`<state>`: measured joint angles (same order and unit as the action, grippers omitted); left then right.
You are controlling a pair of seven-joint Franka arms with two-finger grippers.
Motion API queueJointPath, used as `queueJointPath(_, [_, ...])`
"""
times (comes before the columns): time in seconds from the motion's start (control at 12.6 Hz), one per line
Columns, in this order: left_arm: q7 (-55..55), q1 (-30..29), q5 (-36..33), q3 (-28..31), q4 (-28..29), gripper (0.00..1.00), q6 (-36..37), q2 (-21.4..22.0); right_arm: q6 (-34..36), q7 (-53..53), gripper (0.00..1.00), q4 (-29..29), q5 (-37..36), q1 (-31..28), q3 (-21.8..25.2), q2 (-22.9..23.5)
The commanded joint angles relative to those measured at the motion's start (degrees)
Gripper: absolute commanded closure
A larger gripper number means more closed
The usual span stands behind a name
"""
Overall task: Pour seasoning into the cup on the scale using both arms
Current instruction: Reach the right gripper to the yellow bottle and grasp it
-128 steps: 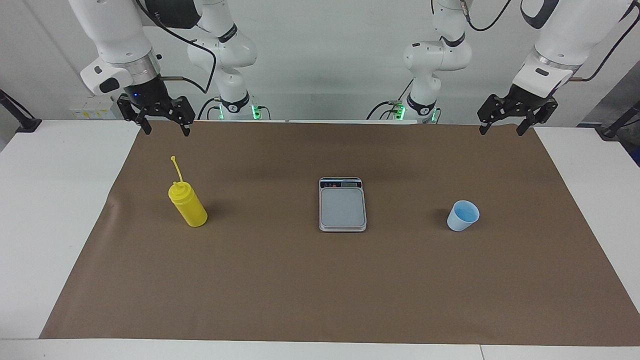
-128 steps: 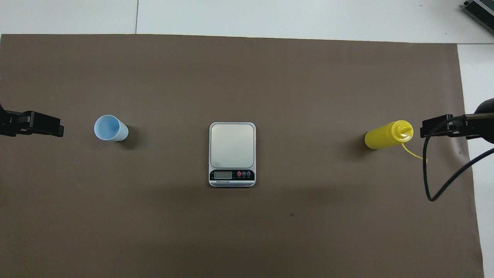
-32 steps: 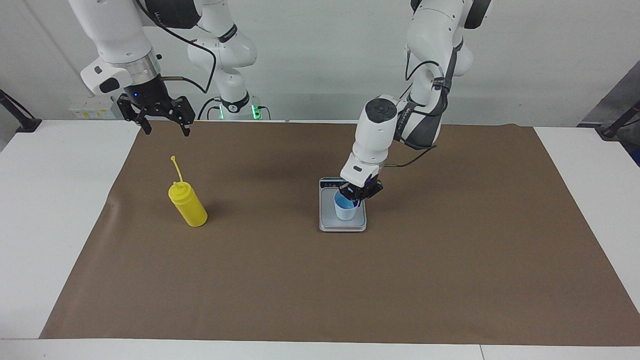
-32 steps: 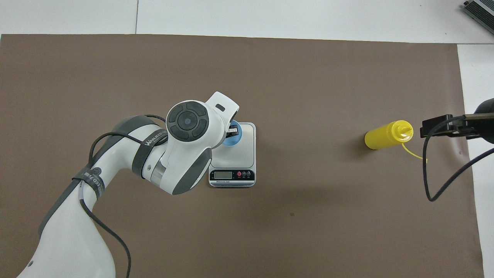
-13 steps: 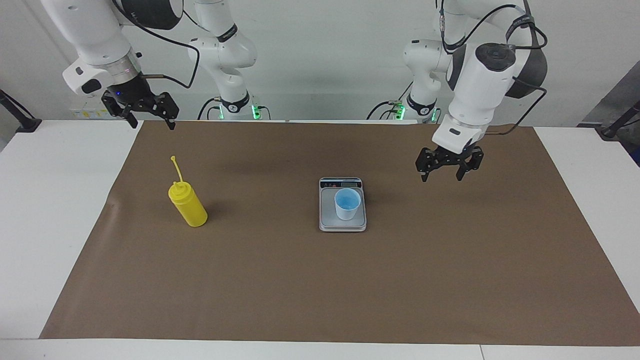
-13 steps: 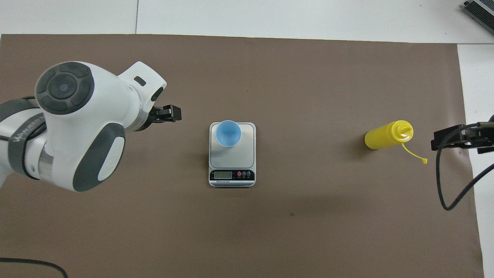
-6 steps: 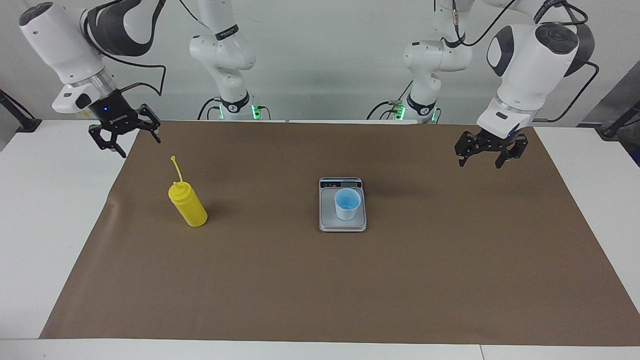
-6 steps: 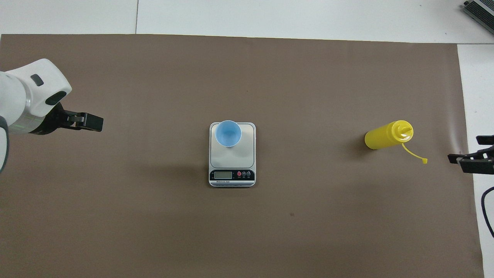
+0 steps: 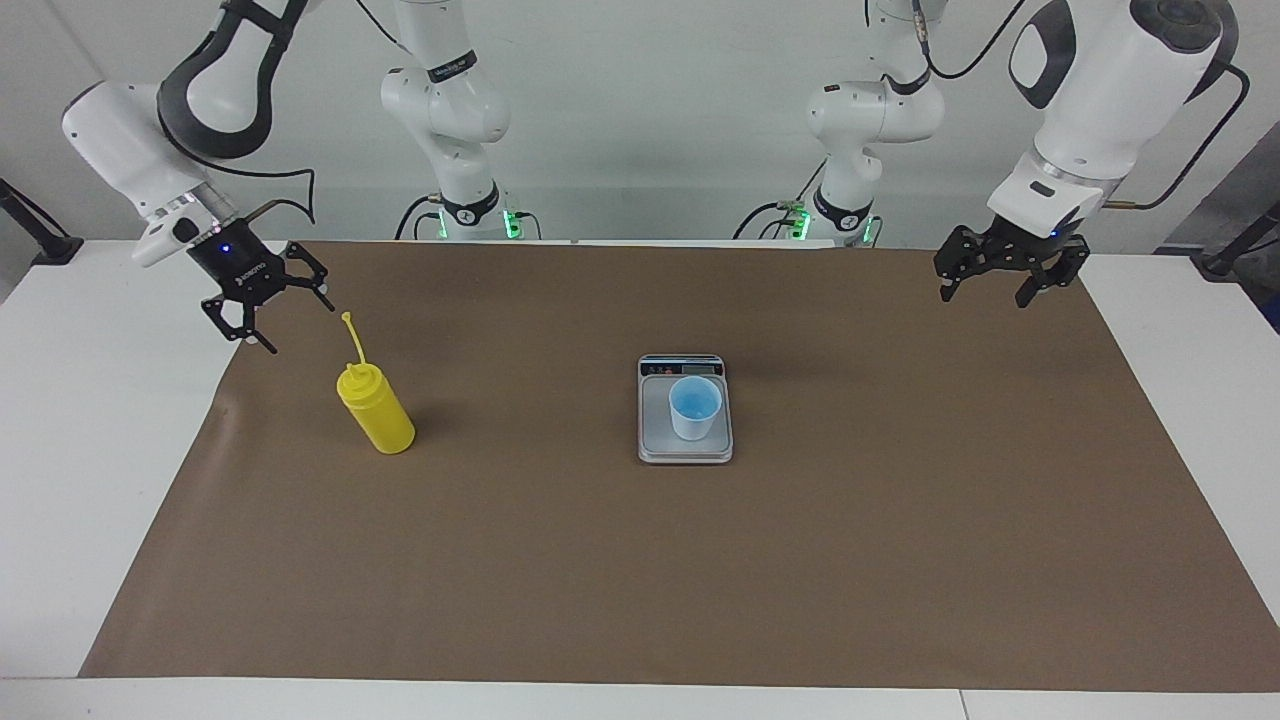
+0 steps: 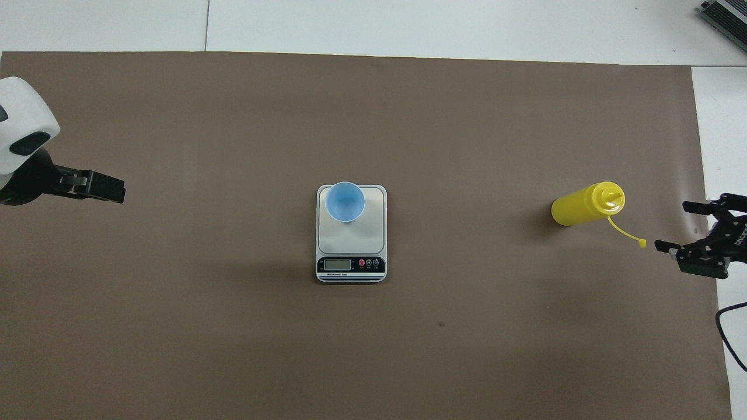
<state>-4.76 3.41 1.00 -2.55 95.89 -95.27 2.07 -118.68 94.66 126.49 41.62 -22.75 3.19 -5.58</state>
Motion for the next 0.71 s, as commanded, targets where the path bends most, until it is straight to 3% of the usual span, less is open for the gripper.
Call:
queueJointPath(0.0, [-2.62, -1.13, 1.73, -0.09, 0.69, 0.00, 0.88, 0.83, -0.16, 9.12, 0.00, 0.95, 7.30, -1.07, -0.64, 3.19])
queueJointPath(0.24, [-2.36, -0.60, 1.55, -0.18, 1.31, 0.00, 0.87, 1.36, -0.15, 18.87, 0.00, 3.68, 15.41, -1.15, -0.56, 5.75])
queueJointPath(0.63, [-0.95, -1.04, 1.64, -0.26, -0.70, 0.00, 1.57, 1.36, 0.99, 22.14, 0.00, 3.68, 23.76, 2.18, -0.64, 9.17])
